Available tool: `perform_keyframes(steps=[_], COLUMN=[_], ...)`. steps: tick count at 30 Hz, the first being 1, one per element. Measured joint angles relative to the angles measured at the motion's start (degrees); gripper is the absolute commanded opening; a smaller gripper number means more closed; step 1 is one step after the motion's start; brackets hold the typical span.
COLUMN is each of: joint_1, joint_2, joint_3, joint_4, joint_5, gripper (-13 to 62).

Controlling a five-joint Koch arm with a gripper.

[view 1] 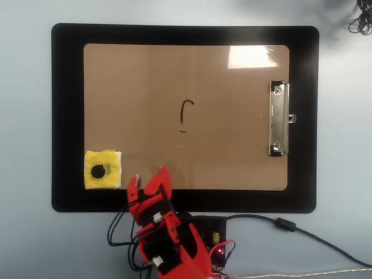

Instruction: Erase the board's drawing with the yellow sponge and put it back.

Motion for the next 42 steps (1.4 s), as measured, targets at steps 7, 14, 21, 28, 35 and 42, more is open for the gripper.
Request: perform_keyframes(steps=[7,14,21,28,35,42], joint_1=[-24.4,-24.8,-24.8,-24.8,-24.8,-22.9], joint_2=[-11.2,-21.4,-28.7,-29.0,-31.9,-31.9], joint_3=[10.8,14.3,14.3,16.7,16.5,16.5], joint_4=[-42.9,-55.8,-62.5,-62.6,-64.4,-65.0], joint_5=[-17.0,-4.8,-1.7,-0.5,-0.4,-0.4], gripper=[32.9,33.0,33.0,32.5,14.2,-8.0])
